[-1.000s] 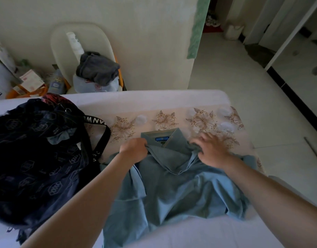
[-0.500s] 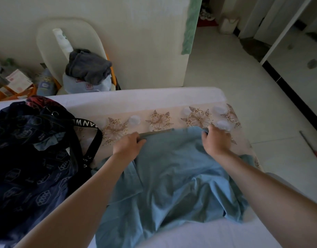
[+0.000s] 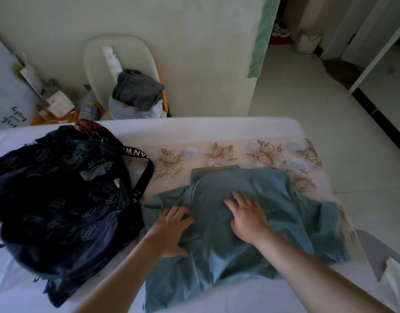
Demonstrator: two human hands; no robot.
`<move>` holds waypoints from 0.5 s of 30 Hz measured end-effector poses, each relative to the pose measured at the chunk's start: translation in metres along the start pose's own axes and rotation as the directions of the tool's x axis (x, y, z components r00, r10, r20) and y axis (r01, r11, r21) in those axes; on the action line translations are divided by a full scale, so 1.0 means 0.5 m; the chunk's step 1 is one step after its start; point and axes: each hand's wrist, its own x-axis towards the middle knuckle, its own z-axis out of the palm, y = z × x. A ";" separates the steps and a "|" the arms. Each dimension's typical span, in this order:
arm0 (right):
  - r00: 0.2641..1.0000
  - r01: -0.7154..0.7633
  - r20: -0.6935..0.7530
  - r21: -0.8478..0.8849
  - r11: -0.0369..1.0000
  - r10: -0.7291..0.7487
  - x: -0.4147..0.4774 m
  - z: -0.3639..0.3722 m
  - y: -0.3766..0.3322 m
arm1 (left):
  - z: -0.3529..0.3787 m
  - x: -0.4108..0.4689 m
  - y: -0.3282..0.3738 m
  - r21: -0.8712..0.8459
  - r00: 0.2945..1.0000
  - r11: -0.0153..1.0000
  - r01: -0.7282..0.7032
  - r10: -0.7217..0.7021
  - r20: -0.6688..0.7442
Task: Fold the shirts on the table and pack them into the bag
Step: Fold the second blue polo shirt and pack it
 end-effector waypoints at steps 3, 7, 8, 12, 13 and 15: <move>0.998 0.053 -0.035 -0.027 0.998 -0.054 0.008 -0.012 -0.033 | 0.019 -0.013 -0.029 0.025 0.985 0.998 0.061 -0.057 -0.163; 0.981 0.171 0.080 0.060 0.983 -0.176 0.024 -0.009 -0.070 | -0.041 -0.010 -0.027 -0.363 0.838 0.885 0.290 -0.419 -0.350; 0.983 0.151 0.093 0.074 0.986 -0.157 0.030 -0.007 -0.075 | -0.066 -0.003 -0.037 -0.482 0.757 0.800 0.357 -0.550 -0.352; 0.992 0.083 0.089 0.070 0.994 -0.089 0.041 0.007 -0.076 | -0.139 0.037 -0.112 -0.701 0.569 0.522 0.487 -0.798 -0.199; 0.992 0.082 0.088 0.066 0.994 -0.088 0.040 0.010 -0.075 | -0.145 0.038 -0.122 -0.682 0.582 0.502 0.531 -0.802 -0.138; 0.993 0.080 0.076 0.069 0.994 -0.085 0.037 0.013 -0.076 | -0.140 0.029 -0.119 -0.650 0.628 0.513 0.561 -0.775 -0.070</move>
